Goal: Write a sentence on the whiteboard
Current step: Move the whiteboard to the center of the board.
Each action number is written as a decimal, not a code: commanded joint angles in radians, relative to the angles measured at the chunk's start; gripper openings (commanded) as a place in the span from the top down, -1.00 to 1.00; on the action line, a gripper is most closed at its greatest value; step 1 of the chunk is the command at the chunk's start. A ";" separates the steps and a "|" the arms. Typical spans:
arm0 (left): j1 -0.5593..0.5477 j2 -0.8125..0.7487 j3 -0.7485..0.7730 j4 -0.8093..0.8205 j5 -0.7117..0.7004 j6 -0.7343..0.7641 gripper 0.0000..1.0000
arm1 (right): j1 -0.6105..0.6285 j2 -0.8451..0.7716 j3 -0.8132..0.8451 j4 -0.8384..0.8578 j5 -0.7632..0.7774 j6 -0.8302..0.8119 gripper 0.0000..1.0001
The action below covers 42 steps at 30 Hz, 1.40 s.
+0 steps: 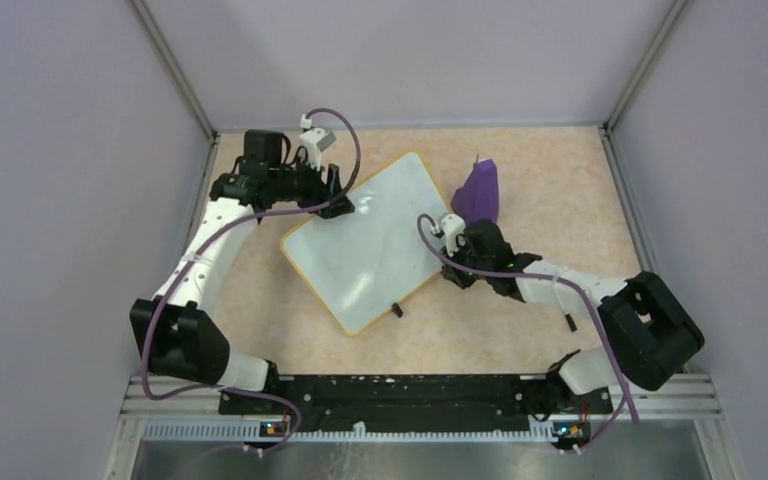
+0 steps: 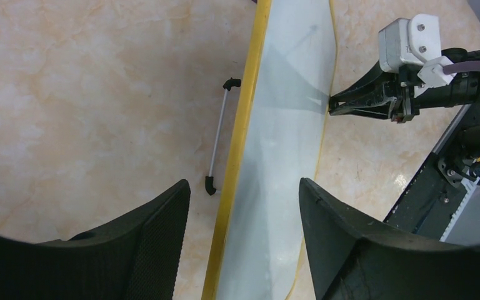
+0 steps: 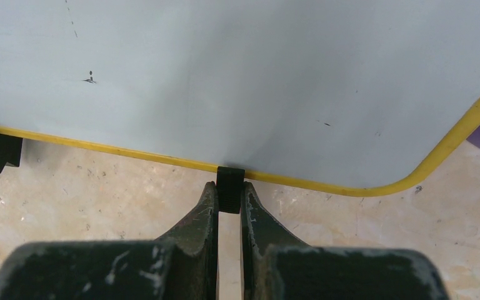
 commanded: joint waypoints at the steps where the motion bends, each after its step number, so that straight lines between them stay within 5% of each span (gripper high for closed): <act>1: -0.005 0.013 0.046 0.021 0.045 -0.025 -0.29 | -0.006 0.018 0.044 -0.002 -0.052 -0.025 1.00; 18: -0.005 0.046 0.031 0.188 0.103 -0.161 1.00 | -0.008 0.041 0.063 -0.002 -0.072 -0.043 1.00; 30: -0.005 0.071 0.002 0.245 0.151 -0.164 1.00 | -0.008 0.053 0.072 -0.026 -0.065 -0.043 1.00; 31: -0.004 0.071 0.004 0.231 0.154 -0.150 0.99 | -0.008 0.054 0.074 -0.036 -0.065 -0.043 1.00; 35: -0.003 0.069 0.032 0.162 0.131 -0.093 0.56 | -0.018 0.040 0.086 -0.066 -0.102 -0.051 0.26; 42: -0.002 0.033 0.043 0.140 0.066 -0.063 -0.29 | -0.037 -0.062 0.122 -0.162 -0.163 -0.062 -0.35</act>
